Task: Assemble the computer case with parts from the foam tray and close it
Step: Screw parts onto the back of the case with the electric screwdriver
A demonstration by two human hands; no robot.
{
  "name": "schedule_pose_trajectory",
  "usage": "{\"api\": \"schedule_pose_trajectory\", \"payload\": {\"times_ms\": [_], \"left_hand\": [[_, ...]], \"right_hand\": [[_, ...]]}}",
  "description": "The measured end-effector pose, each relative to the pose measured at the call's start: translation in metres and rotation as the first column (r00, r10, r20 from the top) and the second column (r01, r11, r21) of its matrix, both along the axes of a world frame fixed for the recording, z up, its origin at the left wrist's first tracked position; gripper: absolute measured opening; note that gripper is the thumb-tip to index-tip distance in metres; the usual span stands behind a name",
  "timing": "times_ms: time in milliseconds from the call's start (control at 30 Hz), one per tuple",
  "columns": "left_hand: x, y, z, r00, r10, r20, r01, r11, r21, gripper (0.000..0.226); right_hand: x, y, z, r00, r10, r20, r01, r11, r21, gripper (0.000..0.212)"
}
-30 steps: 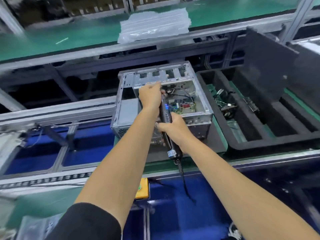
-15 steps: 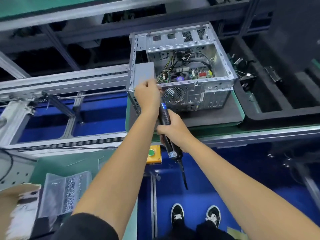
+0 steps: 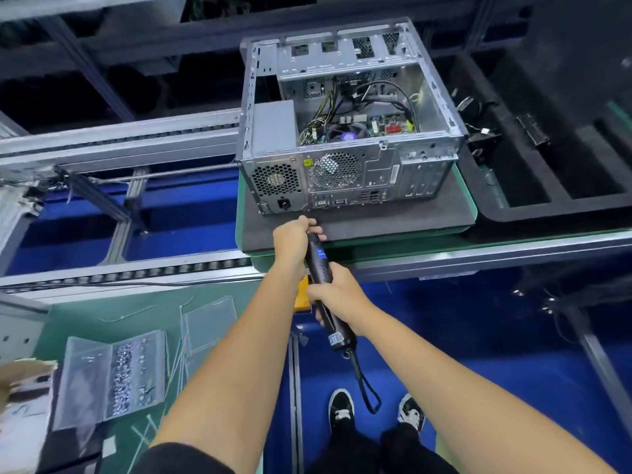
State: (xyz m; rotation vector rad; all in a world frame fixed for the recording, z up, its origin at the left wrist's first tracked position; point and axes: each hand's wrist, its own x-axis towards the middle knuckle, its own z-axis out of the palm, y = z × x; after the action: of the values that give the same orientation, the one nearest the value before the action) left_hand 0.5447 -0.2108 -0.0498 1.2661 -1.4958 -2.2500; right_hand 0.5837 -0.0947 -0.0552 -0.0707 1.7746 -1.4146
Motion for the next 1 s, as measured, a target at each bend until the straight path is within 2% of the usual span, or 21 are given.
{"api": "schedule_pose_trajectory", "payload": {"times_ms": [133, 167, 267, 300, 400, 533, 1000], "left_hand": [[-0.004, -0.008, -0.001, 1.000, 0.013, 0.011, -0.013, 0.999, 0.049, 0.016], [-0.006, -0.011, -0.002, 1.000, 0.004, 0.030, -0.004, 1.000, -0.005, 0.015], [-0.006, -0.022, -0.008, 0.989, -0.024, 0.147, 0.072, 0.941, -0.332, 0.034], [-0.005, -0.023, -0.009, 0.985, -0.022, 0.168, 0.087, 0.917, -0.389, 0.036], [-0.007, -0.024, -0.013, 0.976, -0.039, 0.214, 0.145, 0.851, -0.504, 0.022], [-0.011, -0.022, -0.013, 0.958, -0.052, 0.282, 0.241, 0.679, -0.694, 0.017], [-0.015, -0.036, -0.022, 0.953, -0.082, 0.290, 0.266, 0.683, -0.680, 0.011]], "right_hand": [[-0.006, -0.001, -0.005, 1.000, 0.008, 0.006, -0.008, 1.000, 0.011, 0.031], [-0.007, -0.002, -0.005, 1.000, 0.010, 0.007, -0.010, 1.000, 0.012, 0.032], [-0.008, -0.004, -0.004, 1.000, 0.009, 0.007, -0.009, 1.000, 0.018, 0.034], [-0.009, -0.005, -0.004, 1.000, 0.004, 0.008, -0.004, 1.000, 0.019, 0.036], [-0.010, -0.006, -0.005, 1.000, -0.004, 0.011, 0.004, 1.000, 0.021, 0.037], [-0.015, -0.006, -0.005, 0.999, -0.026, 0.035, 0.025, 0.999, 0.034, 0.039], [-0.023, -0.013, -0.003, 0.997, -0.005, 0.079, 0.002, 0.999, 0.044, 0.034]]}}
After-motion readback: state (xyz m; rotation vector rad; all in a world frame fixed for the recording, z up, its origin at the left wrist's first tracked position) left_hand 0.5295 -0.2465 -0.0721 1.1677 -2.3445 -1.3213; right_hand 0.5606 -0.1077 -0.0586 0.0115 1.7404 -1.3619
